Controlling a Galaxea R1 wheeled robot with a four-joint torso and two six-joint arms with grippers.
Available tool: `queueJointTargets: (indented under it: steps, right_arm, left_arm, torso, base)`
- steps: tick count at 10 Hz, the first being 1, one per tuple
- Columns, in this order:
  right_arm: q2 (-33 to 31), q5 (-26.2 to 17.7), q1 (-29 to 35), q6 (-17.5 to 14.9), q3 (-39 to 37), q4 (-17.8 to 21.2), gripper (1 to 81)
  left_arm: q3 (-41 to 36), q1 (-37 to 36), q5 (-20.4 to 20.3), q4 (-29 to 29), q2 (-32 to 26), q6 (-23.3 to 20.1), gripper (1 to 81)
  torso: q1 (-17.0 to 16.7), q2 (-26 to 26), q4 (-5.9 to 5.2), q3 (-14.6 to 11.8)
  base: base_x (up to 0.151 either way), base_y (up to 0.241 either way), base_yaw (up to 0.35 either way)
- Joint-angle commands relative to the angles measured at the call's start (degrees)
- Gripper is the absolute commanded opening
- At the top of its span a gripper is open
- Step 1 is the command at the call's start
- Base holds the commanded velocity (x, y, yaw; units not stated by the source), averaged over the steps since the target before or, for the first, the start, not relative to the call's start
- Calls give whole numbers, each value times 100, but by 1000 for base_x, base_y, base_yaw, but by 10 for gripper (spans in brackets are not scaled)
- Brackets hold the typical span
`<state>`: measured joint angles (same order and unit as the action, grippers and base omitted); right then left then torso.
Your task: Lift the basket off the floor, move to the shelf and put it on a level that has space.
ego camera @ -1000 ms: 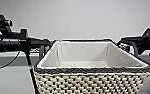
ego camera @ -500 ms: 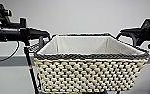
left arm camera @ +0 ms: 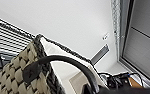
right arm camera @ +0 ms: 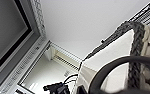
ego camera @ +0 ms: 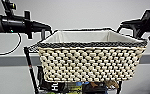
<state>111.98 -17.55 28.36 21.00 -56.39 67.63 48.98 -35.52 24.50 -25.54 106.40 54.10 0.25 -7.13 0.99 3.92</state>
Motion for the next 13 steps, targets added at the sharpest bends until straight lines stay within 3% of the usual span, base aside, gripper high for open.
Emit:
queueJointTargets:
  steps: [1, 7, 13]
  right_arm:
    - [422, -159, 921, 79, -711, 31, 10]
    - [1056, -573, 948, 70, -1925, -75, 10]
    - [1891, -1347, 965, 18, -3481, -268, 10]
  left_arm:
    - [690, -837, -148, -30, 434, -22, 10]
    - [1693, -1022, 266, -4, 1173, -84, 10]
    - [2844, -987, 687, 23, 1771, -338, 10]
  torso:
    - [0, 0, 0, 0]
    - [0, 0, 0, 0]
    - [2, 0, 0, 2]
  base:
    - [0, 0, 0]
    - [0, 0, 0]
    - [0, 0, 0]
